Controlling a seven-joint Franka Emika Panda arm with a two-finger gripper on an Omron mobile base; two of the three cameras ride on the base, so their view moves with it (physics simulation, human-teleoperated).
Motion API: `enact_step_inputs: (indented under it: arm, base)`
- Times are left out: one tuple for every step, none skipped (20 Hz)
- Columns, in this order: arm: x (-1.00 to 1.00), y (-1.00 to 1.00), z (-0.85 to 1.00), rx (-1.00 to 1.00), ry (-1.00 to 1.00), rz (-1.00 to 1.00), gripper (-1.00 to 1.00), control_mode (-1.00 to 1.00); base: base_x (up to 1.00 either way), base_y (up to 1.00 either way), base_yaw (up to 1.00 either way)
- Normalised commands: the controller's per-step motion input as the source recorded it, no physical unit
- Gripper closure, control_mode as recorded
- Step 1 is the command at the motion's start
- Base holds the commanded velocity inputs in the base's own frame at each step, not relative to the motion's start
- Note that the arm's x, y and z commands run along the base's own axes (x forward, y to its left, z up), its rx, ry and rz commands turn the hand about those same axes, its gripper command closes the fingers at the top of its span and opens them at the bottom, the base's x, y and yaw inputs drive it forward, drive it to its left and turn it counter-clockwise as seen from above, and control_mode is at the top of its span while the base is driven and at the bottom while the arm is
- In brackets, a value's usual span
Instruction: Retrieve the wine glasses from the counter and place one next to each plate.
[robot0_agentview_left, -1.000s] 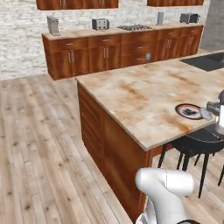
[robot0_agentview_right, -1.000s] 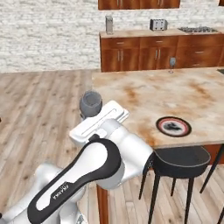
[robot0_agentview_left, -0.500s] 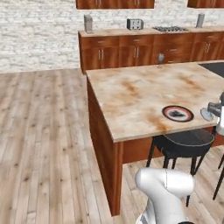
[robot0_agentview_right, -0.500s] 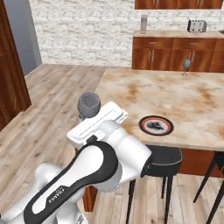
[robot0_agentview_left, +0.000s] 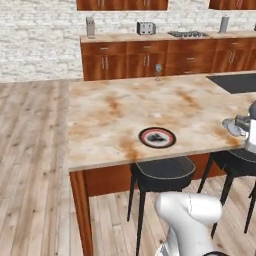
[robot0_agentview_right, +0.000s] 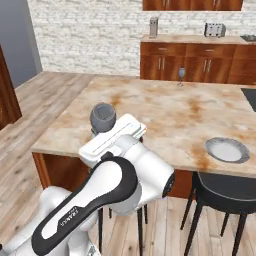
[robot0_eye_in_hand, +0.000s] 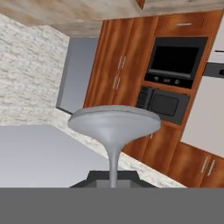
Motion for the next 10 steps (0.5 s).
enact_step_inputs:
  arm:
    - [0.00, 0.00, 0.00, 0.00, 0.00, 0.00, 1.00, 1.00]
    - [0.00, 0.00, 0.00, 0.00, 0.00, 0.00, 1.00, 1.00]
    - [0.00, 0.00, 0.00, 0.00, 0.00, 0.00, 1.00, 1.00]
    - [0.00, 0.00, 0.00, 0.00, 0.00, 0.00, 1.00, 1.00]
    - [0.00, 0.00, 0.00, 0.00, 0.00, 0.00, 1.00, 1.00]
    - [0.00, 0.00, 0.00, 0.00, 0.00, 0.00, 1.00, 1.00]
    - [0.00, 0.00, 0.00, 0.00, 0.00, 0.00, 1.00, 1.00]
    - [0.00, 0.00, 0.00, 0.00, 0.00, 0.00, 1.00, 1.00]
    - [0.00, 0.00, 0.00, 0.00, 0.00, 0.00, 1.00, 1.00]
    - [0.00, 0.00, 0.00, 0.00, 0.00, 0.00, 1.00, 1.00]
  base:
    - [0.89, -1.00, 0.00]
    - [1.00, -0.42, 0.00]
    - [1.00, 0.00, 0.00]
    - [1.00, 0.00, 0.03]
    - [0.07, 0.02, 0.22]
    - [0.66, -0.20, 0.36]
    - [1.00, 0.00, 0.34]
    - [1.00, -0.17, 0.33]
    - [0.80, -0.31, 0.35]
    - [0.51, -0.55, 0.44]
